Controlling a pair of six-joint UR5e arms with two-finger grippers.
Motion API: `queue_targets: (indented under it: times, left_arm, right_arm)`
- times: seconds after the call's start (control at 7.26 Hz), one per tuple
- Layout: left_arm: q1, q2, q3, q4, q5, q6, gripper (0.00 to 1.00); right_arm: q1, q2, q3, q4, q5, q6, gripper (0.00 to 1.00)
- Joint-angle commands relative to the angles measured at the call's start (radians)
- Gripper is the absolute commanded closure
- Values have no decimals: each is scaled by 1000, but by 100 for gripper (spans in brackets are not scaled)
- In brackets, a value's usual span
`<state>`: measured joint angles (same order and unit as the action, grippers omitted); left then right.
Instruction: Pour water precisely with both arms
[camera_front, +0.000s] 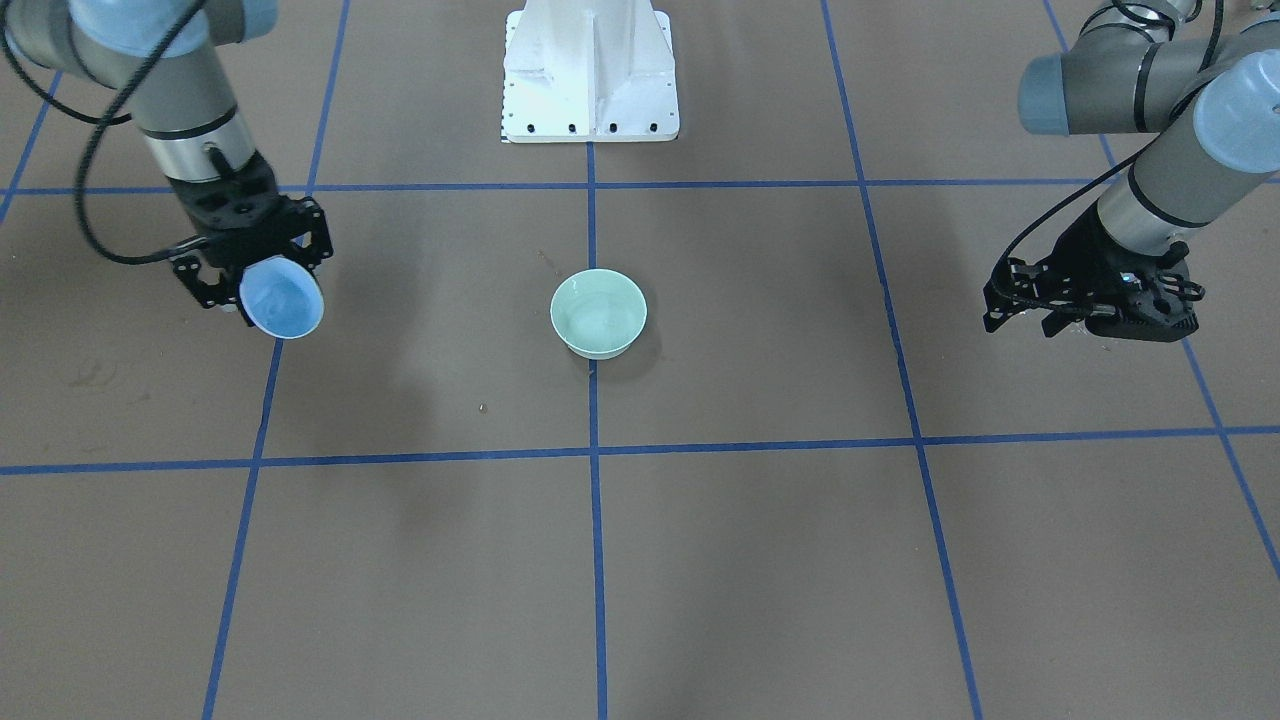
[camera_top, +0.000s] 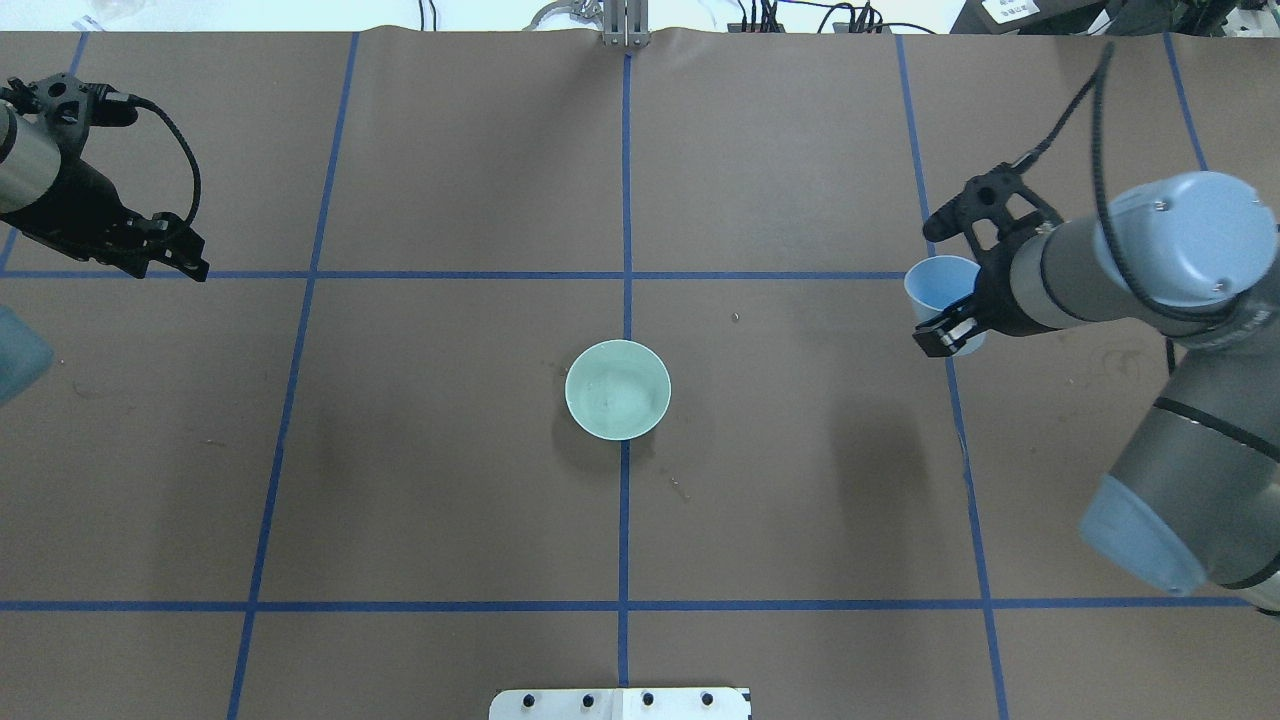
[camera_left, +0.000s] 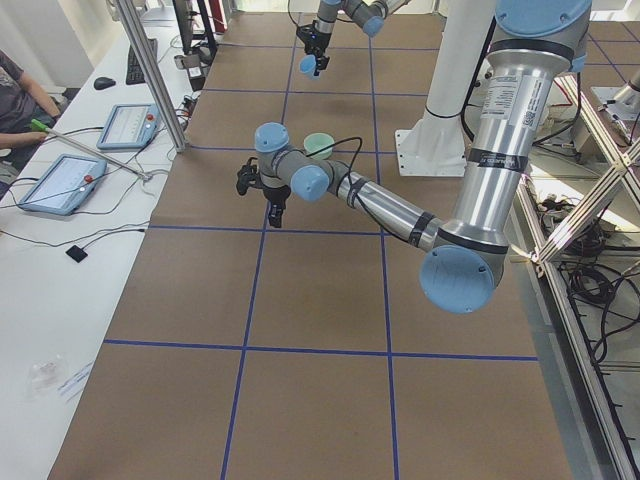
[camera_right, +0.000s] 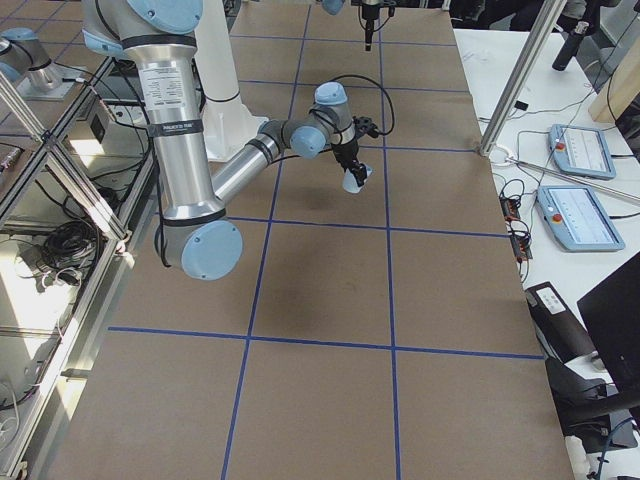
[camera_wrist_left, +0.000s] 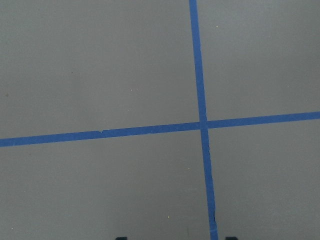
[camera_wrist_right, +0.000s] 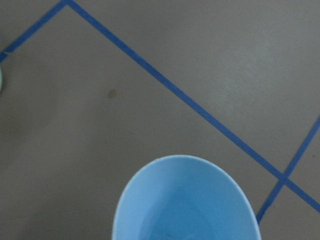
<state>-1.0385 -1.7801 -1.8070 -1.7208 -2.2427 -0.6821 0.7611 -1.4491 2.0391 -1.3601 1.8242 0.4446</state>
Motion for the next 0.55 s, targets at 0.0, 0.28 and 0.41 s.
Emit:
queue_targets:
  times: [0.0, 0.28, 0.41]
  left_arm:
    - [0, -4, 0, 1, 0, -1, 28]
    - [0, -7, 0, 1, 0, -1, 28]
    - [0, -7, 0, 1, 0, -1, 28]
  right_arm:
    - [95, -175, -43, 279, 32, 84, 95]
    - [95, -226, -222, 694, 33, 260, 95]
    - [95, -228, -300, 805, 17, 270, 93]
